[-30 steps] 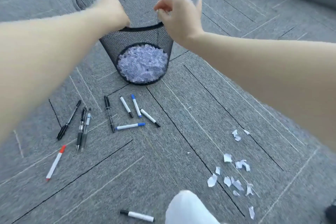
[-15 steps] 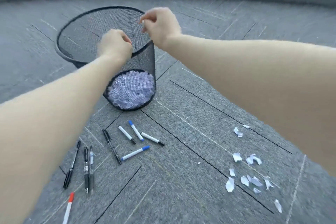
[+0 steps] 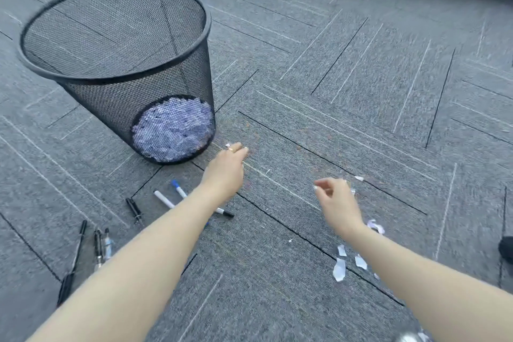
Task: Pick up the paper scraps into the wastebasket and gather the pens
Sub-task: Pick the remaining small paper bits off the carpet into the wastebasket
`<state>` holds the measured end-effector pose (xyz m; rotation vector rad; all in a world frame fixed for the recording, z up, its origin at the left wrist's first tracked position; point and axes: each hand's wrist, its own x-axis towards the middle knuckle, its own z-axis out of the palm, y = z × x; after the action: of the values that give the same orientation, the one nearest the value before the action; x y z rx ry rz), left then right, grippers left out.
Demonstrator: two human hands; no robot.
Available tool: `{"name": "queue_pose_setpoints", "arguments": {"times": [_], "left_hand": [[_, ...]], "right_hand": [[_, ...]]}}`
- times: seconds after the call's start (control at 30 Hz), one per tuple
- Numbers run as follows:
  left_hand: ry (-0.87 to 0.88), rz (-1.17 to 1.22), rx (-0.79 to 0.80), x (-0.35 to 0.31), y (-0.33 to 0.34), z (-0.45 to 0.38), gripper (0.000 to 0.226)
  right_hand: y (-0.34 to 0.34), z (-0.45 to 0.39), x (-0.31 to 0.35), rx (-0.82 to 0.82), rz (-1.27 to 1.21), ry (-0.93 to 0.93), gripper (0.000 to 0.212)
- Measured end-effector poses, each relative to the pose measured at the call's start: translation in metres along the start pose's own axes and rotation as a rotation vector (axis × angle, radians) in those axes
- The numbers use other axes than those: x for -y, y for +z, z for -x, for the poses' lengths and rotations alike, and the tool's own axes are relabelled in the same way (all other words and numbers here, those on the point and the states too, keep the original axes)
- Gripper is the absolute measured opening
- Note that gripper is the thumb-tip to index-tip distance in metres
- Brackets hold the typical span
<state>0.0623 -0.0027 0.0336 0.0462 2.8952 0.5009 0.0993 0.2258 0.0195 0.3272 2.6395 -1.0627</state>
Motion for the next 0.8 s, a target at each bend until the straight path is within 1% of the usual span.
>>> {"name": "queue_pose_setpoints", "arguments": {"times": [0.07,0.13,0.2,0.23,0.3,0.4,0.43,0.47,0.5,0.6,0.63,0.67,0.7,0.73,0.77,0.8], "left_hand": [[-0.096,-0.027,0.044,0.006,0.014,-0.019,0.061],[-0.147,-0.036,0.072,0.011,0.023,-0.041,0.068],[-0.212,-0.001,0.112,0.015,0.029,-0.06,0.069],[-0.242,0.022,0.121,0.018,0.032,-0.066,0.068],[-0.256,0.035,0.06,0.019,0.042,-0.064,0.065],[-0.197,0.057,-0.143,0.005,0.065,-0.034,0.054],[-0.149,0.091,-0.172,-0.003,0.071,-0.023,0.05],[-0.075,0.125,-0.164,-0.015,0.076,-0.012,0.047],[0.026,0.153,-0.112,-0.028,0.08,0.0,0.045],[0.384,0.231,0.134,-0.068,0.087,0.033,0.04],[0.467,0.251,0.171,-0.076,0.087,0.039,0.039],[0.507,0.268,0.166,-0.082,0.086,0.041,0.037],[0.494,0.288,0.124,-0.084,0.086,0.039,0.036],[0.429,0.3,0.068,-0.085,0.086,0.034,0.035],[0.334,0.286,0.023,-0.083,0.087,0.028,0.038],[0.235,0.246,0.024,-0.079,0.088,0.023,0.043]], "right_hand": [[0.007,0.023,-0.023,-0.016,0.049,-0.012,0.021],[0.012,0.042,-0.036,-0.011,0.02,-0.007,0.019],[0.013,0.057,-0.044,-0.001,-0.007,-0.018,0.018],[0.011,0.062,-0.047,-0.006,-0.005,-0.054,0.018],[0.004,0.065,-0.054,-0.04,0.007,-0.134,0.015],[-0.005,0.06,-0.062,-0.124,-0.017,-0.152,0.014],[-0.008,0.058,-0.063,-0.166,-0.026,-0.152,0.014],[-0.009,0.056,-0.065,-0.208,-0.033,-0.149,0.014],[-0.01,0.054,-0.068,-0.242,-0.035,-0.143,0.016],[-0.015,0.04,-0.08,-0.306,-0.008,-0.091,0.02],[-0.019,0.031,-0.083,-0.32,0.018,-0.071,0.022],[-0.023,0.019,-0.083,-0.327,0.056,-0.06,0.025],[-0.027,0.006,-0.081,-0.315,0.102,-0.059,0.029],[-0.031,-0.008,-0.078,-0.277,0.15,-0.067,0.034],[-0.034,-0.022,-0.074,-0.218,0.197,-0.081,0.039],[-0.036,-0.035,-0.07,-0.153,0.246,-0.096,0.044]]}}
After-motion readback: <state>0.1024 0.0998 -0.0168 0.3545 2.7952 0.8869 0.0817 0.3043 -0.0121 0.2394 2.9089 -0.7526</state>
